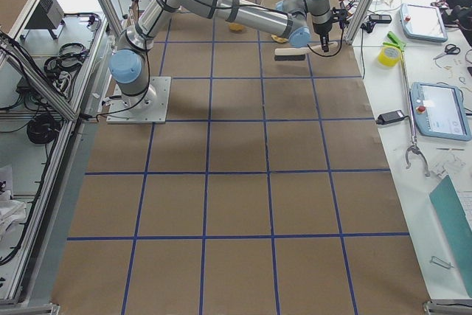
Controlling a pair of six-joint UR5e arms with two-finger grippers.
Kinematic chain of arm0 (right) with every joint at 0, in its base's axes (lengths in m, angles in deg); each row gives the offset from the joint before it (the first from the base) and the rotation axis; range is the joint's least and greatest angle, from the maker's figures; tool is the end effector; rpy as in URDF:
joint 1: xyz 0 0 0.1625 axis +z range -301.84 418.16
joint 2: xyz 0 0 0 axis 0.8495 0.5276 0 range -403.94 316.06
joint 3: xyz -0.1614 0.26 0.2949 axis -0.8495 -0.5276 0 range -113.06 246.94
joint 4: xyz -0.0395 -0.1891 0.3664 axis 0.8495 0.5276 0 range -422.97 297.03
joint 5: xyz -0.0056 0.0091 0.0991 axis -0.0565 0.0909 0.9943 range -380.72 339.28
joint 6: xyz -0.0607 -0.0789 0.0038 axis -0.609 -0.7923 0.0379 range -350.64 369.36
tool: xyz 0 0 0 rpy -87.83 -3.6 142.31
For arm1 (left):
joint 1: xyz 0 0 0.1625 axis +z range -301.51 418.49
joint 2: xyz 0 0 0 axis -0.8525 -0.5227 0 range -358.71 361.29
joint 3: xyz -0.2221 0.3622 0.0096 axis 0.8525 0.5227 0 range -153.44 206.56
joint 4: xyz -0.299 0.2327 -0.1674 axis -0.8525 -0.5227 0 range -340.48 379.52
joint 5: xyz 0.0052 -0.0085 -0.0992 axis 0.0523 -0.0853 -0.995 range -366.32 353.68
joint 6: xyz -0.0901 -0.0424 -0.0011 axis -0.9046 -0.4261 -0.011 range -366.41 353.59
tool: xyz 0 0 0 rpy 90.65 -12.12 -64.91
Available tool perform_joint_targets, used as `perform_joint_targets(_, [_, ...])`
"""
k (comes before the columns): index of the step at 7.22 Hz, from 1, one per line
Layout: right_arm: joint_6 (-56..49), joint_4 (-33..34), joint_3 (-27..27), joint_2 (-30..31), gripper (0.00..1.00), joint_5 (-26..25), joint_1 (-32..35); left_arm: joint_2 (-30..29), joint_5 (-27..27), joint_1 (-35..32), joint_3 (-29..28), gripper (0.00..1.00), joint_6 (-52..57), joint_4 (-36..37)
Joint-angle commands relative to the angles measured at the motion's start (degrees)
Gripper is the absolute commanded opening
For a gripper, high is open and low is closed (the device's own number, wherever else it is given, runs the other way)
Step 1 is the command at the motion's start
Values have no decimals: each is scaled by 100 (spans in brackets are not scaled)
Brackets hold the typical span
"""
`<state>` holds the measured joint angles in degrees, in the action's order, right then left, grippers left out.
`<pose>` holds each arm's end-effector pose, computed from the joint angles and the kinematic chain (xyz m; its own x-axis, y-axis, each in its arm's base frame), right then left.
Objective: Sweep and dump trash into bin
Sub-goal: 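Hold the dustpan with the left gripper while the right gripper lifts the brush toward it, then sweep the sponge and tan item into the dustpan with the right gripper's brush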
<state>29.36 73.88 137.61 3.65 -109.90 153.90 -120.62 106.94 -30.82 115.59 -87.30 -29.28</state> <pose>0.2119 -0.7615 0.2716 -0.9656 0.2121 -0.1501 0.2541 0.8918 -0.3743 -0.0857 -0.6765 0.2493 -0.1336 -0.9844 0.1142 -0.9080 0.0754 -0.4120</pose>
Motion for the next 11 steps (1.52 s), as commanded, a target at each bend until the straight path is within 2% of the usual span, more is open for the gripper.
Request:
perform_joint_targets(1, [651, -44, -62, -127, 1, -2, 189, -52, 12, -7, 0, 0, -180, 2])
perform_joint_targets(3, [681, -395, -62, -153, 1, -64, 462, -96, 47, -7, -8, 0, -189, 2])
perform_joint_targets(7, [337, -299, -184, -329, 1, -64, 585, -113, 56, -7, -17, 0, -277, 2])
perform_joint_targets(9, [739, -308, -492, -513, 1, -55, 734, -113, 56, -7, -35, 0, -269, 2])
perform_joint_targets(11, [1248, -291, -545, -602, 1, -64, 849, -113, 56, -7, -35, 0, -277, -6])
